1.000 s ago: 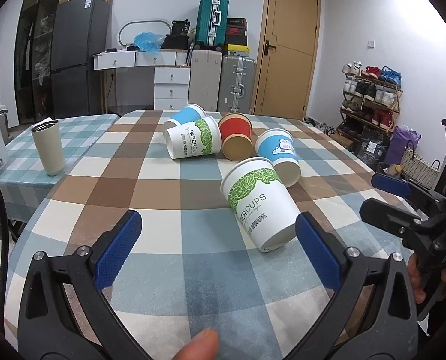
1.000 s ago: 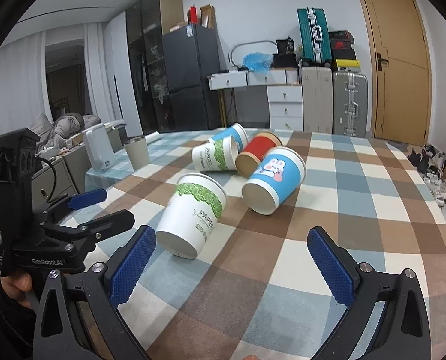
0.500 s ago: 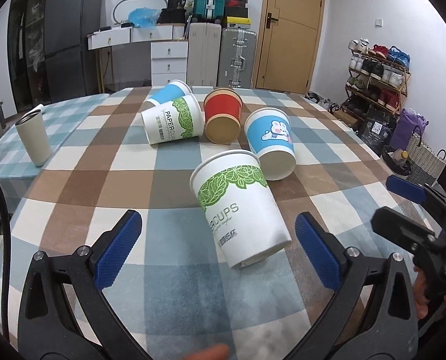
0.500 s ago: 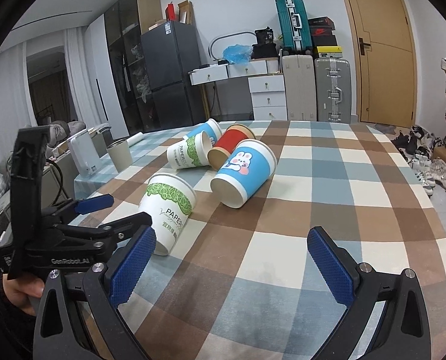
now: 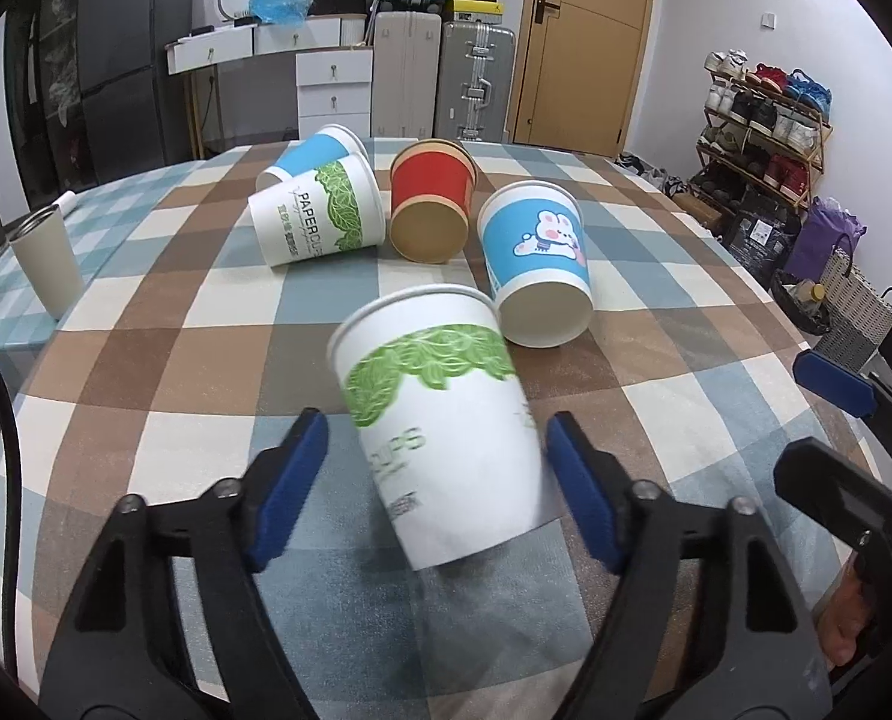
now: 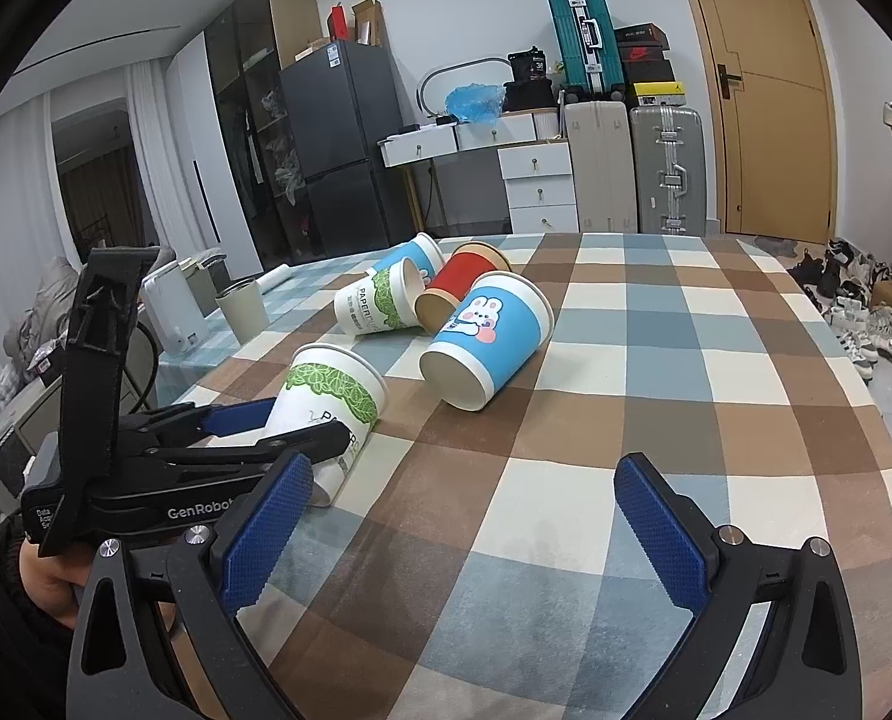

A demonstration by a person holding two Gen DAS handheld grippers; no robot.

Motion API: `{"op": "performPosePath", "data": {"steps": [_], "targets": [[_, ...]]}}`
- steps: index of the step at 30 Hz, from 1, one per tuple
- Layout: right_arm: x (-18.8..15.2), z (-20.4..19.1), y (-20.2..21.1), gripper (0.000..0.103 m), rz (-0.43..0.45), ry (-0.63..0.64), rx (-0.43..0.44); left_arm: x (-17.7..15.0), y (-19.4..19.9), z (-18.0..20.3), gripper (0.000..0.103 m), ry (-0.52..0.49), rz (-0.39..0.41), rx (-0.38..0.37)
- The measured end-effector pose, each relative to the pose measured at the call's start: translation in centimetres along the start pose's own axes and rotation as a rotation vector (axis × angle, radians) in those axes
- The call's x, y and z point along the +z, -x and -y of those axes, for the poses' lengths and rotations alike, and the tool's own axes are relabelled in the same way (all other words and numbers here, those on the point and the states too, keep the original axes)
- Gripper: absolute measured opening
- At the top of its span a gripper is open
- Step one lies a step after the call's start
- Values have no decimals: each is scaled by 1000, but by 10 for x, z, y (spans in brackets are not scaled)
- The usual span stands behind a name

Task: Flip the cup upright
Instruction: 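Move the left tool toward the tipped white leaf-print cup and close around it, then lift the white leaf-print cup with the left tool and carry it toward the right tool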

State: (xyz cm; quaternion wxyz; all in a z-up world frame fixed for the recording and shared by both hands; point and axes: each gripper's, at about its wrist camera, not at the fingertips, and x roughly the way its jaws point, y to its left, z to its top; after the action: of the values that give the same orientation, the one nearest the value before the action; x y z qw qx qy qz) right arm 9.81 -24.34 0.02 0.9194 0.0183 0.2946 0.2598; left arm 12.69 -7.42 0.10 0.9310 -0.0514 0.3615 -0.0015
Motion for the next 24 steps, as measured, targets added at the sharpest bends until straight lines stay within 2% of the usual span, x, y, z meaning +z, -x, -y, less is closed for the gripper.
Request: {"op": "performPosePath", "data": {"steps": [6,10,24], "targets": [[-1,-2,-1,103,0,3,7,1,0,0,57,17,-11,-28],[-3,-4,-2,103,3,-5,25,1,6,-4,57,39,2,-34],[-11,-23,-2,103,-3,25,58,-14,74,-20,57,64,105,-41]]}}
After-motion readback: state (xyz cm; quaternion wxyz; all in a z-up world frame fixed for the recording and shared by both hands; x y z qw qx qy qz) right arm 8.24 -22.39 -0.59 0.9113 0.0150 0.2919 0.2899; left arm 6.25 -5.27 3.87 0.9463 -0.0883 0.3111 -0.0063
